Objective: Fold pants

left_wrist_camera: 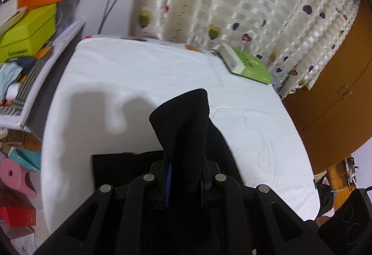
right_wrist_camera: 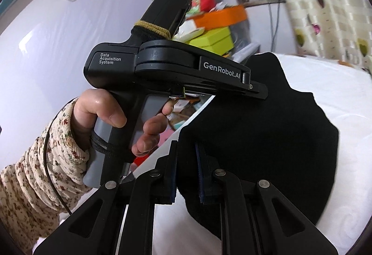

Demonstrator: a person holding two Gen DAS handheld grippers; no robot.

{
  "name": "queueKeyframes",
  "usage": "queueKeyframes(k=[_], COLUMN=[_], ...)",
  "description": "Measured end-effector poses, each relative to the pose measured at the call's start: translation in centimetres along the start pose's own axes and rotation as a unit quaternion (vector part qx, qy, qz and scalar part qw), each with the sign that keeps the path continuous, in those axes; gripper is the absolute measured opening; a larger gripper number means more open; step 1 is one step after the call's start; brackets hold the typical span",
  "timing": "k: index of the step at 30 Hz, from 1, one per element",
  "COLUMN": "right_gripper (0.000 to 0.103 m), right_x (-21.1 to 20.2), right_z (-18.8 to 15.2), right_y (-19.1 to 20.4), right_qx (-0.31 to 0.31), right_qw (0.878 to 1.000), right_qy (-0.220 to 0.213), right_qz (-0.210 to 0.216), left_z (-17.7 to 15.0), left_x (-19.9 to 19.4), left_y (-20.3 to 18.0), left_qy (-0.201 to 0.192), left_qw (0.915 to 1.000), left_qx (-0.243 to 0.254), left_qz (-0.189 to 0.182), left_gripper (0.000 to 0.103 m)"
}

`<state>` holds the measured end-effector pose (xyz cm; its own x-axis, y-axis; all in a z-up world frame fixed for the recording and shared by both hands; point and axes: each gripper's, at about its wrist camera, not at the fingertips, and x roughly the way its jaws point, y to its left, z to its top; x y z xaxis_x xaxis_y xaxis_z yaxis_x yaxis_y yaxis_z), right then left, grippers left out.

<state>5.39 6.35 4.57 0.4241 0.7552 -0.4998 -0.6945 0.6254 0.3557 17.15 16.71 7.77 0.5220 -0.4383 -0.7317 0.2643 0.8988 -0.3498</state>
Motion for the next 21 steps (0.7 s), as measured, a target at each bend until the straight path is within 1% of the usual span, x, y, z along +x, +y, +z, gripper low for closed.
queueKeyframes(k=[4,7,8,10,13,15,17,18,21], right_gripper=[0.014,0.014,0.014,0.015,0.017,0.020,0.023,0.024,0.027], right_x=[2.2,3.4,3.7,4.3,5.1,5.5,5.9,5.9,5.8], right_z=[-0.2,-0.7,-0.9,-1.3,-1.6,-1.8,-1.6,-1.6,-1.4], right_y=[0.3,0.3,0.3,0.1,-0.4,-0.5,-0.7,-0.6,-0.3], right_qx=[-0.004,0.005,0.006,0.014,0.028,0.031,0.030,0.030,0.024], right_qw=[1.000,1.000,0.999,0.999,0.998,0.998,0.998,0.998,0.998], right_qy=[0.017,0.029,0.032,0.038,0.049,0.052,0.054,0.056,0.063], right_qz=[0.001,-0.001,-0.002,-0.001,0.002,0.005,0.009,0.011,0.013], left_z=[-0.9,-1.5,-1.7,-2.2,-2.5,-2.6,-2.8,-3.0,-3.3], left_x=[0.3,1.4,2.0,2.7,2.7,2.6,2.5,2.4,1.7], left_y=[3.3,5.5,6.2,6.8,7.1,7.5,7.6,7.8,8.0], left_qy=[0.006,0.020,0.028,0.031,0.022,0.018,0.016,0.014,0.003], left_qw=[0.9997,0.9989,0.9987,0.9986,0.9991,0.9993,0.9995,0.9996,0.9994], left_qx=[-0.023,-0.041,-0.042,-0.041,-0.036,-0.032,-0.026,-0.026,-0.026], left_qz=[0.003,0.003,0.005,0.010,-0.004,-0.007,-0.001,0.003,0.021], left_gripper=[0.019,0.020,0.022,0.023,0.024,0.027,0.031,0.036,0.042])
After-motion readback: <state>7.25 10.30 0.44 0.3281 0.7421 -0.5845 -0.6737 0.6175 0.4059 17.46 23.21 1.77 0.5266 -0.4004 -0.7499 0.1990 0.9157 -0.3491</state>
